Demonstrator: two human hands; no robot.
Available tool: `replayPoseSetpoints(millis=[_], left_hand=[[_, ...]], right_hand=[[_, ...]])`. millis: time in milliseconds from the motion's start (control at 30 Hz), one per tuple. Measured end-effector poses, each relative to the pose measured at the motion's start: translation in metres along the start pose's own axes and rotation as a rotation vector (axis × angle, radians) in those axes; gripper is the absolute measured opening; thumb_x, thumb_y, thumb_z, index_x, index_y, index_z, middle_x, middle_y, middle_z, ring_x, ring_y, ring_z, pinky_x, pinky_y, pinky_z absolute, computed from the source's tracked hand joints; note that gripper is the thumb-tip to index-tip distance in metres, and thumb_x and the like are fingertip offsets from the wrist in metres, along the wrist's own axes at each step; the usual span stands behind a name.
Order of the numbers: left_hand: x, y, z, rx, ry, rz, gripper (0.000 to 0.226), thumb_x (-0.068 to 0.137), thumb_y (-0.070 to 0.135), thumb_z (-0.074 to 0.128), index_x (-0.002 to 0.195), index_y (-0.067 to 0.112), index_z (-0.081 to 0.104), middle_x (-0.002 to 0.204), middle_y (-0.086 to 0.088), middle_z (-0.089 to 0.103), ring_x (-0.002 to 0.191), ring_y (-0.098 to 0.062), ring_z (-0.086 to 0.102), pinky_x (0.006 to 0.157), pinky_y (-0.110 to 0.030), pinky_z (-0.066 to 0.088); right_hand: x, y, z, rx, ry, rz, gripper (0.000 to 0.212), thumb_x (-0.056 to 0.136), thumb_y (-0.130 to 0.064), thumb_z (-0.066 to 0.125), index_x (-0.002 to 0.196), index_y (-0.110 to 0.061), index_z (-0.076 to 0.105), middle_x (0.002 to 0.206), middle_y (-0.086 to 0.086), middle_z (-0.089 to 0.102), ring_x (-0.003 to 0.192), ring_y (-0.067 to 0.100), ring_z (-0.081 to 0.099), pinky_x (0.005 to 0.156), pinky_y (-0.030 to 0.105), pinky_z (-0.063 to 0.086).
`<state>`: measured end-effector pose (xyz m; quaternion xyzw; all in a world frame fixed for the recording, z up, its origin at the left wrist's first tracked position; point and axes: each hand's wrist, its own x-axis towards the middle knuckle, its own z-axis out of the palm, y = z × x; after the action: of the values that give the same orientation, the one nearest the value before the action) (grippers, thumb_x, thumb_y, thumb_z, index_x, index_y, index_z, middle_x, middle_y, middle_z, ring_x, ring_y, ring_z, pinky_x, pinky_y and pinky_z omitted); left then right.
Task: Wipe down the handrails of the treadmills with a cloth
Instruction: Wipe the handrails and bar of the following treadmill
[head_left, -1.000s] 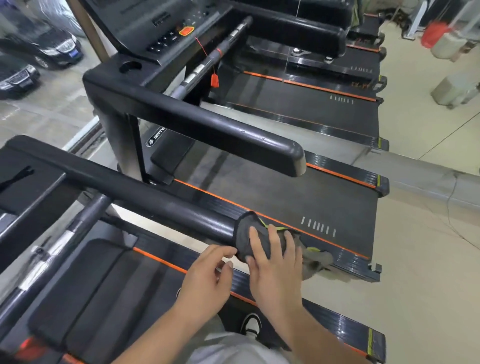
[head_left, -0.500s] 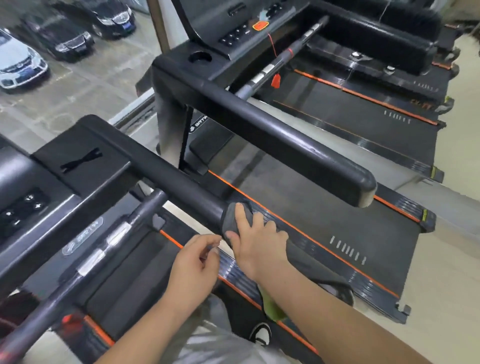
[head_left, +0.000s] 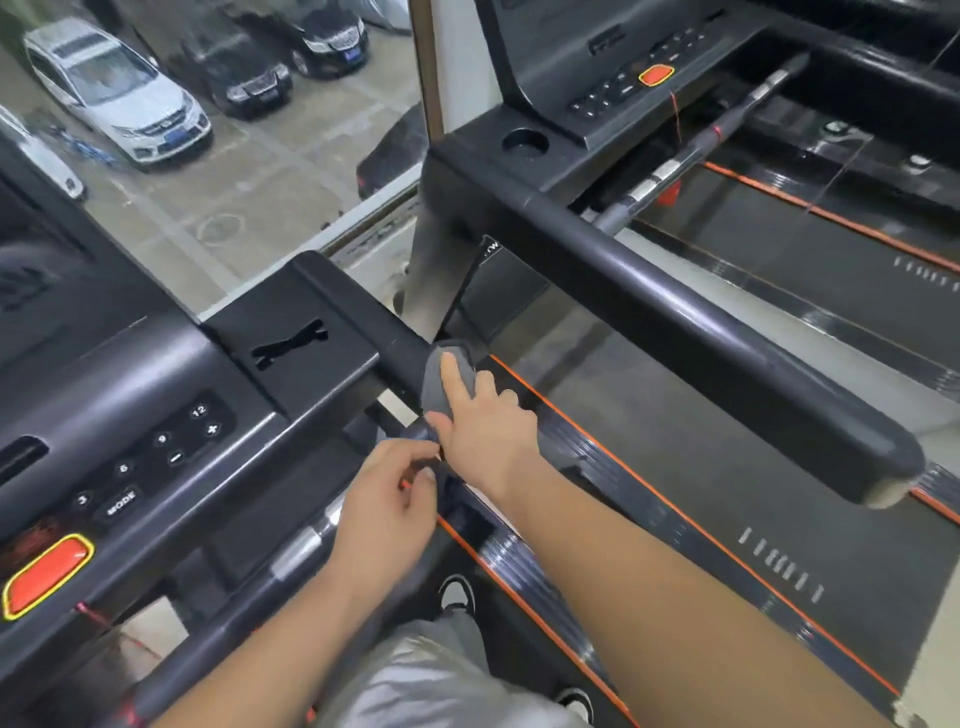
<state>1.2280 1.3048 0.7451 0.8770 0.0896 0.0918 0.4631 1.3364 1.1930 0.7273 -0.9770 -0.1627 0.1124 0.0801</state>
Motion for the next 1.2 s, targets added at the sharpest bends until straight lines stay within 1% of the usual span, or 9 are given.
replayPoseSetpoints(millis=[200,333,400,467,533,633,867,1033,1200], left_hand=[[-0.004,0.028,0.033,0.175,-0.027,0.121,0.036,0.091,0.002,0.062,0.122,0.021,0.067,0.144,0.007,0.048,0.130,-0.015,0.051,0.099,-0.039,0.052],[-0.023,0.069,0.080,0.099,-0.210,0.302,0.037,0.097,0.002,0.053,0.127,0.018,0.067,0.152,0.007,0.049,0.145,-0.005,0.038,0.117,-0.021,0.033],[-0.023,0.076,0.105,0.109,-0.248,0.412,0.035,0.097,0.006,0.052,0.127,0.015,0.068,0.146,0.003,0.058,0.142,-0.010,0.046,0.116,-0.028,0.038],[-0.017,0.088,0.123,0.182,-0.405,0.391,0.033,0.100,0.022,0.051,0.130,0.028,0.064,0.137,0.010,0.064,0.130,-0.010,0.056,0.108,-0.033,0.046],[-0.015,0.097,0.141,0.483,-0.640,0.393,0.031,0.104,0.044,0.039,0.121,0.037,0.065,0.118,0.010,0.070,0.114,-0.015,0.062,0.099,-0.035,0.046],[-0.026,0.101,0.160,0.841,-0.640,0.523,0.064,0.101,0.061,0.019,0.097,0.030,0.075,0.100,0.003,0.074,0.105,-0.025,0.064,0.104,-0.039,0.035],[-0.087,0.112,0.168,0.809,-0.439,0.596,0.055,0.099,0.061,0.037,0.106,0.020,0.073,0.101,-0.004,0.070,0.108,-0.030,0.057,0.122,-0.051,0.022],[-0.188,0.115,0.208,0.654,-0.589,0.828,0.086,0.088,0.065,0.054,0.154,0.011,0.041,0.154,-0.011,0.043,0.146,-0.042,0.032,0.126,-0.057,0.004],[-0.138,0.117,0.206,0.785,-0.623,1.148,0.081,0.085,0.074,0.054,0.151,0.029,0.038,0.135,-0.006,0.053,0.122,-0.035,0.047,0.116,-0.053,0.028]], right_hand=[[-0.094,0.059,0.016,-0.027,0.172,-0.096,0.074,0.091,-0.039,0.054,0.159,-0.026,0.030,0.155,0.020,0.040,0.106,0.044,0.056,0.077,0.047,0.049],[-0.164,0.093,0.004,0.179,0.051,-0.182,0.067,0.085,-0.042,0.048,0.151,-0.026,0.047,0.163,0.006,0.037,0.149,0.045,0.028,0.116,0.060,0.032],[-0.187,0.105,-0.004,0.314,0.022,-0.265,0.052,0.087,-0.042,0.061,0.137,-0.029,0.063,0.152,0.000,0.051,0.150,0.034,0.029,0.121,0.055,0.026],[-0.208,0.118,-0.005,0.566,0.066,-0.235,0.020,0.083,-0.036,0.070,0.099,-0.029,0.080,0.120,-0.005,0.070,0.133,0.022,0.048,0.111,0.047,0.041],[-0.231,0.129,-0.018,0.959,0.017,-0.001,0.022,0.085,-0.036,0.069,0.079,-0.017,0.078,0.089,-0.005,0.075,0.106,0.022,0.065,0.090,0.043,0.054],[-0.261,0.153,-0.032,1.157,0.131,0.296,0.039,0.098,-0.029,0.063,0.071,-0.002,0.074,0.070,0.007,0.073,0.073,0.020,0.068,0.080,0.039,0.054],[-0.300,0.220,-0.018,0.840,0.328,0.635,0.017,0.101,-0.028,0.057,0.114,-0.024,0.068,0.100,-0.014,0.067,0.099,0.011,0.063,0.089,0.026,0.043],[-0.328,0.240,-0.008,0.980,0.345,0.810,0.014,0.102,-0.024,0.056,0.095,-0.021,0.067,0.089,-0.013,0.067,0.085,0.004,0.061,0.070,0.015,0.041],[-0.342,0.246,-0.001,1.010,0.384,0.857,0.039,0.104,-0.032,0.052,0.083,-0.001,0.063,0.073,0.005,0.059,0.069,0.018,0.050,0.065,0.030,0.040]])
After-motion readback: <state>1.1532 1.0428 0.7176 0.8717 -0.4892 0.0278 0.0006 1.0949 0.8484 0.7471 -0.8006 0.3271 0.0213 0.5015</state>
